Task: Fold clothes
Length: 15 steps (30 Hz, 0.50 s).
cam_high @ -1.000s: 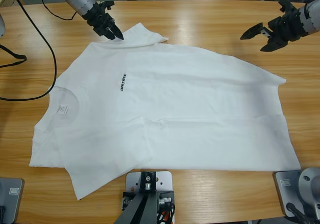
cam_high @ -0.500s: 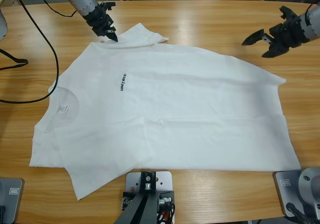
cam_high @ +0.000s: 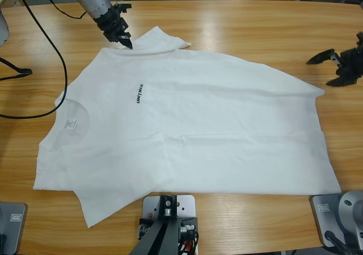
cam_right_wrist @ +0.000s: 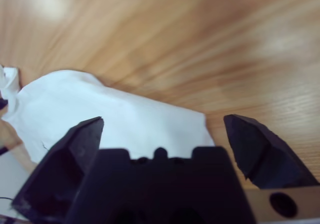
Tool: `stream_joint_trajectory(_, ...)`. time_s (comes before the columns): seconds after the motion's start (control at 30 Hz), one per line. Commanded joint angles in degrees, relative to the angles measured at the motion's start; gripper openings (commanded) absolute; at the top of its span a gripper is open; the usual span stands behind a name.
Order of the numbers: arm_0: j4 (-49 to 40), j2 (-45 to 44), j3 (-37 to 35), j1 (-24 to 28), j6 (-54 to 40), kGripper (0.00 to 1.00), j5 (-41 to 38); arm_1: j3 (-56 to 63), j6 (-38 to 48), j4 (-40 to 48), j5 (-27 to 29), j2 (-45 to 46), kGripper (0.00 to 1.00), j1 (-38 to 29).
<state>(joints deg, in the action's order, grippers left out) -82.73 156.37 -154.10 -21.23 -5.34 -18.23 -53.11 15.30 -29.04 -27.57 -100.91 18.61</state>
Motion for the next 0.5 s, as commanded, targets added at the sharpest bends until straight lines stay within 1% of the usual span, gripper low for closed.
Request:
stream_joint_trajectory(0.03,-3.3,7.8,-27.7,-0.2,0.5,0.000,1.2,2.7,4.3,-2.0,-4.6,-3.7,0.971,3.8)
stream_joint_trajectory(0.23,-4.2,7.5,-27.7,-0.4,0.2,0.000,1.4,2.3,4.8,-0.1,-12.3,-9.7,0.928,3.8)
stream_joint_trajectory(0.3,-4.3,7.3,-27.7,-0.3,0.2,0.000,1.4,2.5,4.5,2.2,-15.1,-11.3,0.915,3.8)
stream_joint_trajectory(0.37,-4.3,7.1,-27.7,-0.3,0.2,0.000,1.4,2.6,2.5,4.6,-17.7,-13.2,0.890,3.8)
stream_joint_trajectory(0.4,-4.4,7.0,-27.7,-0.4,0.2,0.000,1.4,2.7,1.3,6.2,-18.3,-13.8,0.861,3.8)
stream_joint_trajectory(0.43,-4.5,7.0,-27.7,-0.4,0.2,0.000,1.4,3.1,0.3,7.8,-18.4,-13.9,0.854,3.8)
stream_joint_trajectory(0.47,-4.7,6.9,-27.7,-0.5,0.2,0.000,1.4,3.7,-0.6,9.6,-18.6,-13.7,0.815,3.8)
stream_joint_trajectory(0.5,-4.8,6.9,-27.7,-0.6,0.2,0.000,1.3,4.4,-1.4,11.4,-19.7,-13.4,0.753,3.8)
